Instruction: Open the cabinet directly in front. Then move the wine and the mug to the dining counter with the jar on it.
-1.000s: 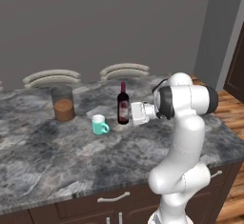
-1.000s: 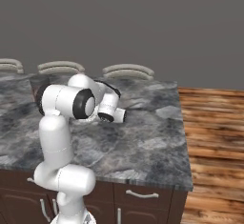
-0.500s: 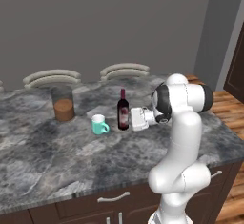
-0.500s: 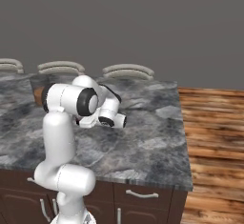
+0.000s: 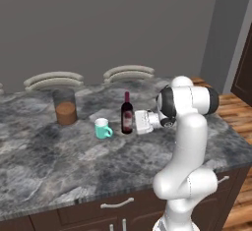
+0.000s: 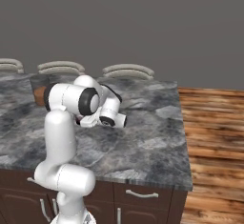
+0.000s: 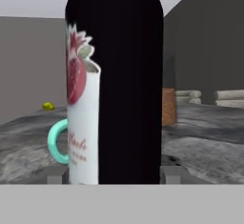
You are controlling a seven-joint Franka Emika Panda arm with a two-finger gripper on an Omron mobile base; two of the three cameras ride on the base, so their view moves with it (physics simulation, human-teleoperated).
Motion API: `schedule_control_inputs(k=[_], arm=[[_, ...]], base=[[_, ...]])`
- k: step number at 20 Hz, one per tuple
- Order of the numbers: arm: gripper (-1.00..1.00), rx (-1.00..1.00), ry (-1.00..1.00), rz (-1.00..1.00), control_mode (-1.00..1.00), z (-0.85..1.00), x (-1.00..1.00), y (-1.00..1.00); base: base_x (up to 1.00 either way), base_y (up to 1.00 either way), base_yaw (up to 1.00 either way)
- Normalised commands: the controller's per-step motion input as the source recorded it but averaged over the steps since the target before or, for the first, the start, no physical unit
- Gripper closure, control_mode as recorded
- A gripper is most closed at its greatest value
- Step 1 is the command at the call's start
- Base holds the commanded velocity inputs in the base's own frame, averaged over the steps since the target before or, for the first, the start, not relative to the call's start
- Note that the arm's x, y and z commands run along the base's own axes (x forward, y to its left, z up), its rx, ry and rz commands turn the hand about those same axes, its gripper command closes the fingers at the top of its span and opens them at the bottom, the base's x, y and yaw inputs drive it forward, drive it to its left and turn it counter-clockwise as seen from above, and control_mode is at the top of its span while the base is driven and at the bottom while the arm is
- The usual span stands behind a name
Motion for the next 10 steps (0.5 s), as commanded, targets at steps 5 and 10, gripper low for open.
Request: schedule_control_inputs(k=[5,10], arm=[[1.0,0.0,-0.03,-0.04,-1.0,-0.14,0.36,0.15],[1.0,0.0,-0.02,-0.02,-1.0,-0.14,0.17,0.08]], base=[[0.0,0.0,0.0],[0.0,0.0,0.0]])
